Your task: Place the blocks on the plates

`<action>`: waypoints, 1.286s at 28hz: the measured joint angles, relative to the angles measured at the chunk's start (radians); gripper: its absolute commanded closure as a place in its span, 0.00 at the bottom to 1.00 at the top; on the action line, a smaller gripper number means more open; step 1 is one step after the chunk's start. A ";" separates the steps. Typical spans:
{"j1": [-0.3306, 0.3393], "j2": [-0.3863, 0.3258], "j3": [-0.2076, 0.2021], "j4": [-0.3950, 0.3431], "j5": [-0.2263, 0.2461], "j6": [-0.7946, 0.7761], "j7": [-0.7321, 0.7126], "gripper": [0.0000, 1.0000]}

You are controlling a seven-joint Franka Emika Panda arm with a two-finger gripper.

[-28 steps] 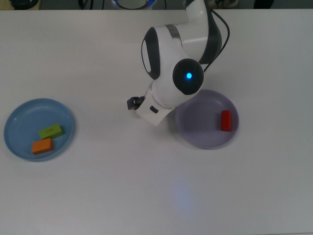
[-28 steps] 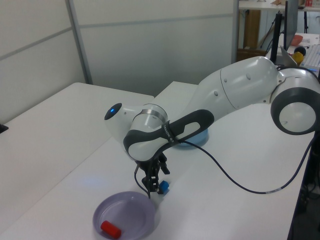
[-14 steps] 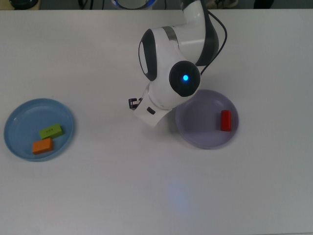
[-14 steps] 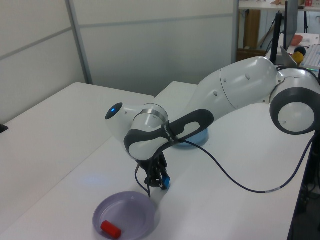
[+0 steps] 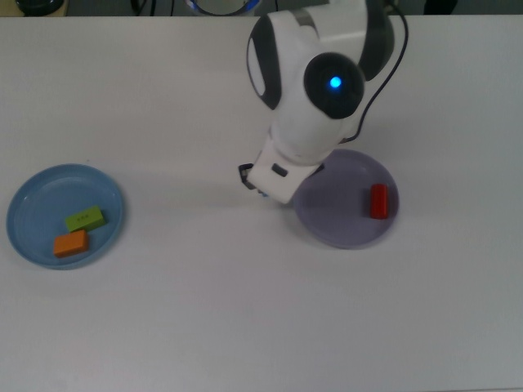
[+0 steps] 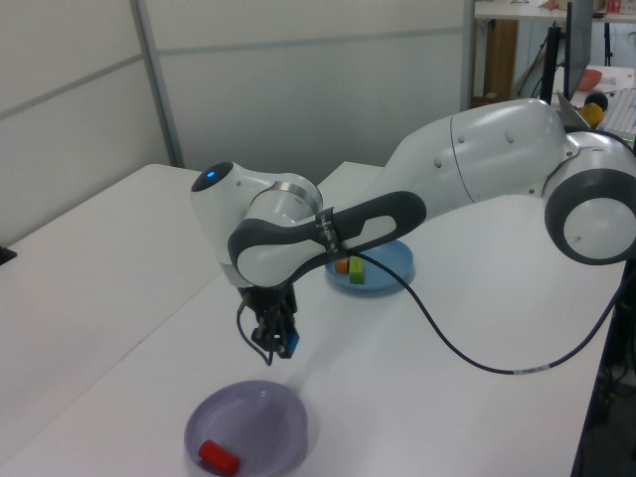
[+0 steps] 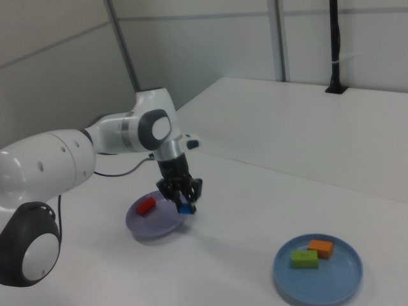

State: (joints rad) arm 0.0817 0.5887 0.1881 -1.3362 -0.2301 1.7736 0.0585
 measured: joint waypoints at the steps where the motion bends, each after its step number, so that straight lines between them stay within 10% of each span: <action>1: 0.002 0.000 0.009 0.000 0.000 0.018 0.001 0.80; 4: 0.017 0.003 0.025 -0.007 0.000 0.060 0.007 0.21; 7: 0.034 0.009 0.026 -0.013 -0.007 0.080 0.012 0.00; 27: 0.041 -0.015 0.016 0.001 -0.012 0.090 0.022 0.00; 36: 0.037 -0.097 -0.110 0.001 -0.012 0.080 0.022 0.00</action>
State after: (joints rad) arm 0.1183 0.4914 0.0777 -1.3347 -0.2418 1.8533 0.0808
